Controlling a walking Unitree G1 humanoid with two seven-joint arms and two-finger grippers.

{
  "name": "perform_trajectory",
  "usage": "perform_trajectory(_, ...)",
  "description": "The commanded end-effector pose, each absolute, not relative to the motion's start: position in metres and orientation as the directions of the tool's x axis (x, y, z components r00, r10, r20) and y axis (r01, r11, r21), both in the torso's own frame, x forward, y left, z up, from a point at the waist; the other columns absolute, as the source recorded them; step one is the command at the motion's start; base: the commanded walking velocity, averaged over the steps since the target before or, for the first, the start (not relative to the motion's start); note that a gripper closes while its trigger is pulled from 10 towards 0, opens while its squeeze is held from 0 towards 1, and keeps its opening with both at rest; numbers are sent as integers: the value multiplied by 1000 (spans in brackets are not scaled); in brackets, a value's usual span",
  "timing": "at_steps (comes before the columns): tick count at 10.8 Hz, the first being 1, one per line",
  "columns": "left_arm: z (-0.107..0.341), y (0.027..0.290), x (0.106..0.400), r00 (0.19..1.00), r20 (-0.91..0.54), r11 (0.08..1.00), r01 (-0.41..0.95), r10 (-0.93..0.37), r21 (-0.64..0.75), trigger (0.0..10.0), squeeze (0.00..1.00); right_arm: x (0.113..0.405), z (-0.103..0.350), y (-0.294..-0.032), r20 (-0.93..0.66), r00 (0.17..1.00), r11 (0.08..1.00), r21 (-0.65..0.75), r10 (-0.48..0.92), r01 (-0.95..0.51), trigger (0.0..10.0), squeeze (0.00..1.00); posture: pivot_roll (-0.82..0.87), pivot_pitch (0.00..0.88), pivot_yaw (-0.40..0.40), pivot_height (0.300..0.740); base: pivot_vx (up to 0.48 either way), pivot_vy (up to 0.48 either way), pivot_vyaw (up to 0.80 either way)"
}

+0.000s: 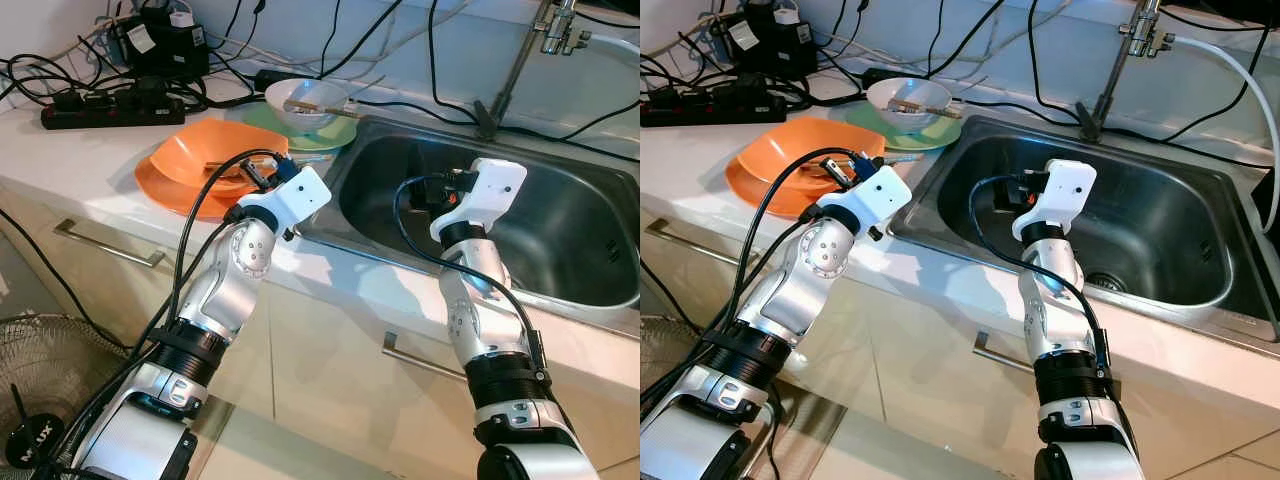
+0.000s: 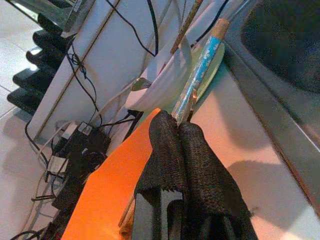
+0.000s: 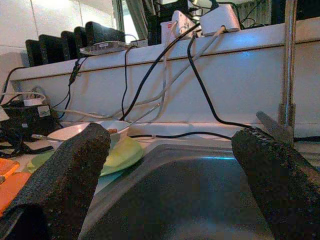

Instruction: Kitchen organization

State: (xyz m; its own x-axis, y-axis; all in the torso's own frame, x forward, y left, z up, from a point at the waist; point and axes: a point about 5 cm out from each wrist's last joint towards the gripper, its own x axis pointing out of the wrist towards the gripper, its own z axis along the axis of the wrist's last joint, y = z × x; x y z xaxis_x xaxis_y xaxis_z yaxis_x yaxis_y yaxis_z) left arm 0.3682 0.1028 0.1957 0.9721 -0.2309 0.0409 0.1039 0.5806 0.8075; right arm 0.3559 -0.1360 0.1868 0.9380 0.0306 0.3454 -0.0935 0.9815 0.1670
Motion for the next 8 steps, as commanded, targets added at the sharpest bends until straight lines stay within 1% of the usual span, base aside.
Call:
perform_trajectory(1,203,97,369,965,64,572,95,-252,815,0,0,357,191,-137,357,934,980,176,25,-93,10000,0,192,13,-54,725,0,0,0)
perform_trajectory(3,204,97,369,963,73,572,92,-258,815,0,0,357,190,-137,357,934,980,178,24,-93,10000,0,191,10,-53,725,0,0,0)
perform_trajectory(6,217,91,366,945,154,588,49,-290,808,0,0,357,190,-137,355,935,979,180,22,-92,10000,0,194,10,-55,725,0,0,0)
perform_trajectory(7,215,90,367,947,139,588,60,-288,807,3843,0,357,190,-137,355,935,979,180,23,-93,10000,0,194,10,-55,725,0,0,0)
perform_trajectory(8,214,90,366,947,138,587,62,-289,807,10000,0,357,190,-137,355,935,979,180,24,-93,10000,0,194,10,-55,725,0,0,0)
